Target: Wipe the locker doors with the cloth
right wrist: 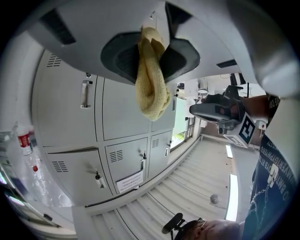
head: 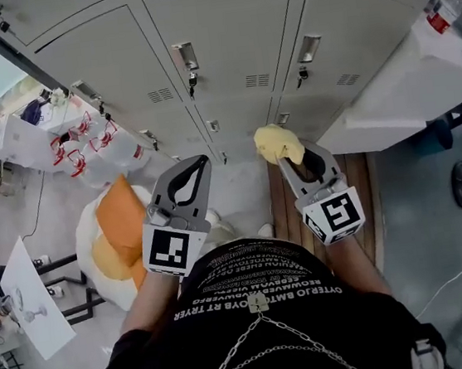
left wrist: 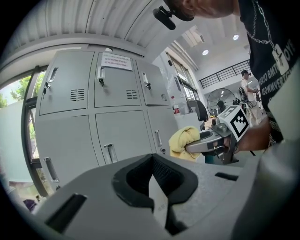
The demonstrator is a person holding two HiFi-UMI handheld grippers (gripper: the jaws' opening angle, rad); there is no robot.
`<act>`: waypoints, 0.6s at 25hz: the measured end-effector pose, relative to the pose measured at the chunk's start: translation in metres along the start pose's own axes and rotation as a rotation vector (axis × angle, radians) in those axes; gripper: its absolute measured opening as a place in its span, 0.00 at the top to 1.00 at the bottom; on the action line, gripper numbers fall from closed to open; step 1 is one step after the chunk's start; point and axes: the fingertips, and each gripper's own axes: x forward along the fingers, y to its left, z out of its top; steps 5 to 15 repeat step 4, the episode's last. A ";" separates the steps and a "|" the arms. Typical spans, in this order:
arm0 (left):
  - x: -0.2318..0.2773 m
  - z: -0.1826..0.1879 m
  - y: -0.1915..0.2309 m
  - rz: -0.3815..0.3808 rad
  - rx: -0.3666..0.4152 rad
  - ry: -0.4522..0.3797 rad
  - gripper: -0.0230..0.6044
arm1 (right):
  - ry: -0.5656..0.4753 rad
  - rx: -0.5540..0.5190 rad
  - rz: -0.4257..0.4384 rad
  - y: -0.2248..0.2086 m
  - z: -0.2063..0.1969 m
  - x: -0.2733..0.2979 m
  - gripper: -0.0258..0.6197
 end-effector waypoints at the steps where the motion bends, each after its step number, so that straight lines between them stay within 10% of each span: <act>1: 0.000 -0.002 0.004 -0.003 0.003 -0.005 0.95 | -0.002 0.013 -0.007 0.001 -0.001 0.005 0.82; 15: 0.000 -0.008 0.017 -0.012 0.018 -0.025 0.95 | 0.007 0.042 -0.018 0.010 -0.008 0.019 0.82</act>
